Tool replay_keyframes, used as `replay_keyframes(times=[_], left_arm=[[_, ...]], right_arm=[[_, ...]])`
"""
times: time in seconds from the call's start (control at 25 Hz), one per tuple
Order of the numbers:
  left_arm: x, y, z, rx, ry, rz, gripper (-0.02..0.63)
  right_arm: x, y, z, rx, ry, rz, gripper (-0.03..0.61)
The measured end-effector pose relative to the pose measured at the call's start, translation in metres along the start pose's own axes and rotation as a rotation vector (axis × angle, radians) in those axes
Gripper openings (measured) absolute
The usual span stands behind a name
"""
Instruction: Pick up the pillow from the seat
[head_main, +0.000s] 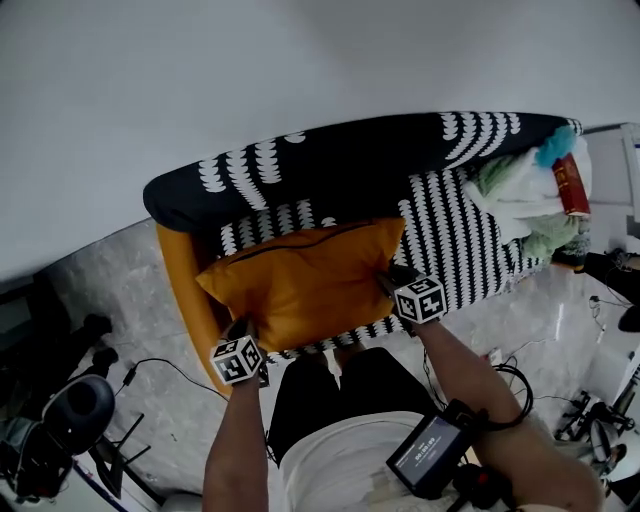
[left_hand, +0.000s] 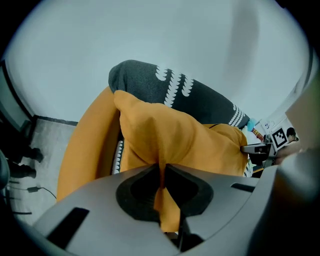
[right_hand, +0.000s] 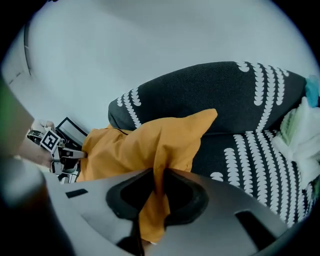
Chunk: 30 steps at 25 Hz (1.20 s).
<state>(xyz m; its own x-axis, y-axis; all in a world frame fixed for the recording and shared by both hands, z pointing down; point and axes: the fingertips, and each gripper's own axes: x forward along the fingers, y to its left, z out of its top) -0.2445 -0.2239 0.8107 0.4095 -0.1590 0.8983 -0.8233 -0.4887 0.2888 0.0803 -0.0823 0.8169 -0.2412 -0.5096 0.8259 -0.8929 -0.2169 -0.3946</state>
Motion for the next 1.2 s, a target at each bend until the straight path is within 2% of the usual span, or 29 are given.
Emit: replay_keyframes(times=[0.2,0.48,0.88,1.2], left_arm=[[-0.019,-0.019,-0.002,0.031,-0.008,0.012,0.041],[-0.049,-0.039,0.008,0.054,-0.054,0.022,0.035],[-0.103,-0.066,0.044,0.086,-0.179,0.013,0.029],[-0.139,-0.078,0.053,0.178,-0.207,-0.022,0.029]], right_arm=[[-0.025,-0.003,-0.002,-0.005,-0.024,0.015,0.074],[-0.056,0.0,0.013,-0.035,-0.09,0.042,0.063],[-0.109,0.014,0.056,-0.09,-0.218,0.062,0.055],[-0.147,0.028,0.052,-0.076,-0.255,0.056,0.055]])
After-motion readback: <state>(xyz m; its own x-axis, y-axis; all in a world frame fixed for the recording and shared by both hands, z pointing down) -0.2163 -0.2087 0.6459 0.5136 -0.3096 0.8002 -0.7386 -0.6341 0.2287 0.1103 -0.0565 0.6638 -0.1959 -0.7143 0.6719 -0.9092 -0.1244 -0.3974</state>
